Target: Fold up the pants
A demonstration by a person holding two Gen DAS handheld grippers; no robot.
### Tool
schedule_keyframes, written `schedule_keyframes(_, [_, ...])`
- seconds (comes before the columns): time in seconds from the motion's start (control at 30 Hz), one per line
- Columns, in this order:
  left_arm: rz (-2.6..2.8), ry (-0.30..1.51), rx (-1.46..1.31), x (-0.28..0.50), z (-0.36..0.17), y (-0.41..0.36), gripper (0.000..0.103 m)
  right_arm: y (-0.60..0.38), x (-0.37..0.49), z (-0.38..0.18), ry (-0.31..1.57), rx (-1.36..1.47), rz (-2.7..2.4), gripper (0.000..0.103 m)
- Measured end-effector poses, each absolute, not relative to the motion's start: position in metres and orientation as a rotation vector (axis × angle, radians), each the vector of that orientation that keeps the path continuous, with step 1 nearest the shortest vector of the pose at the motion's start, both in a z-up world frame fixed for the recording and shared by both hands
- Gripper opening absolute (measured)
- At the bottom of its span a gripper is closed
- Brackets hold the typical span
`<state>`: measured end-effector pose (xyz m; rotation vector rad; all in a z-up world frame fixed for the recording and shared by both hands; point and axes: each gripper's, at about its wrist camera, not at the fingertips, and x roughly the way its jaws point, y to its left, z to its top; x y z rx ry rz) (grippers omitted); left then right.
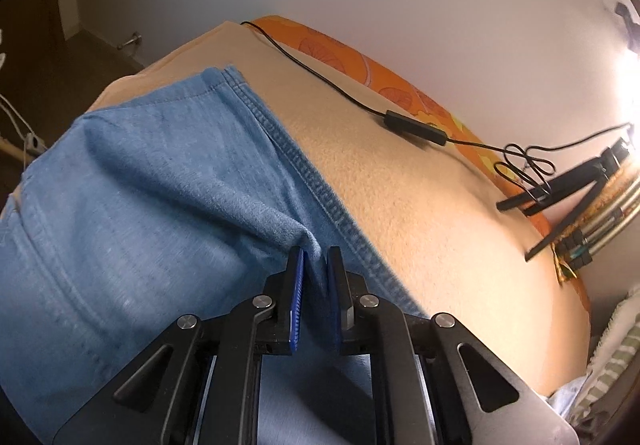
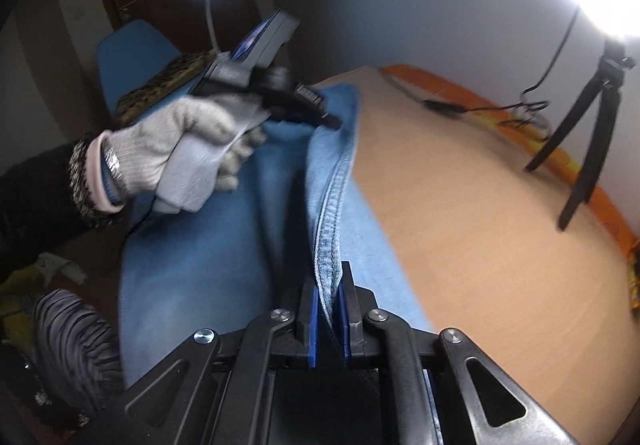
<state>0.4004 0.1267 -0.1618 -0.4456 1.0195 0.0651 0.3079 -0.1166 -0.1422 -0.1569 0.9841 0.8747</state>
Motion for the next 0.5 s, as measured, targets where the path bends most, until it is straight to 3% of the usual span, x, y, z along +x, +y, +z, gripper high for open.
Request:
schedule_keyframes(0.07, [0.053,1.022,-0.458,0.396,-0.157,0.128,0.018,-0.108,0.297,-0.149,1.000,-0.178,0.885,0.006])
schedule_keyframes(0.13, [0.032,1.033,-0.479,0.394,-0.153,0.126,0.041,-0.100,0.290,-0.158,1.023,-0.176,0.888,0.007])
schedule_keyframes(0.27, [0.013,1.059,-0.445,0.397,-0.147,0.110,0.043,-0.091,0.286,-0.173,1.048,-0.174,0.877,0.007])
schedule_keyframes(0.33, [0.034,1.095,-0.405,0.401,-0.149,0.100,0.051,-0.089,0.287,-0.177,1.049,-0.171,0.870,0.007])
schedule_keyframes(0.5, [0.085,1.169,-0.328,0.407,-0.164,0.083,0.052,-0.086,0.288,-0.179,1.031,-0.174,0.857,0.007])
